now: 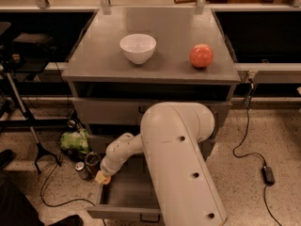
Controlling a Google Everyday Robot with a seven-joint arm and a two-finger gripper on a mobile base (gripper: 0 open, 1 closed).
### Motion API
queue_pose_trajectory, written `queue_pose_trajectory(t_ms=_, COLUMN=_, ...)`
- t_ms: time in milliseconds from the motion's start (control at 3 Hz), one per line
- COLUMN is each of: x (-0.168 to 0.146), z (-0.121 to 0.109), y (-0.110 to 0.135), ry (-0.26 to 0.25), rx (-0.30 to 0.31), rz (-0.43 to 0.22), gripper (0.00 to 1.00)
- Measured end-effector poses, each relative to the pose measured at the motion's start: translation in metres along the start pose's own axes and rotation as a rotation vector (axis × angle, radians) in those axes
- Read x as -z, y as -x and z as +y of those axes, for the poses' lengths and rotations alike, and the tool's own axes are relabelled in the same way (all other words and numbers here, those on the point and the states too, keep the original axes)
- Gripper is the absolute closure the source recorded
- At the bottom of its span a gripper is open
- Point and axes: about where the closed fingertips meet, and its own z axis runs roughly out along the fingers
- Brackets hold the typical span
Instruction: Place orange into bottom drawer
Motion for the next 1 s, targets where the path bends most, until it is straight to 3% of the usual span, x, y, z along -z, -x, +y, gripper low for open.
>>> queue_pose_trajectory(t_ms=333, x=-0.01, z=-0.004, y=-0.016, ry=0.005, rx=-0.018, rz=0.014, gripper=1.0)
queue_pose_trajectory(t_ms=1000, x=-0.053, z=-0.016, y=-0.044, ry=-0.055, rx=-0.059, rz=0.096, gripper=1.0)
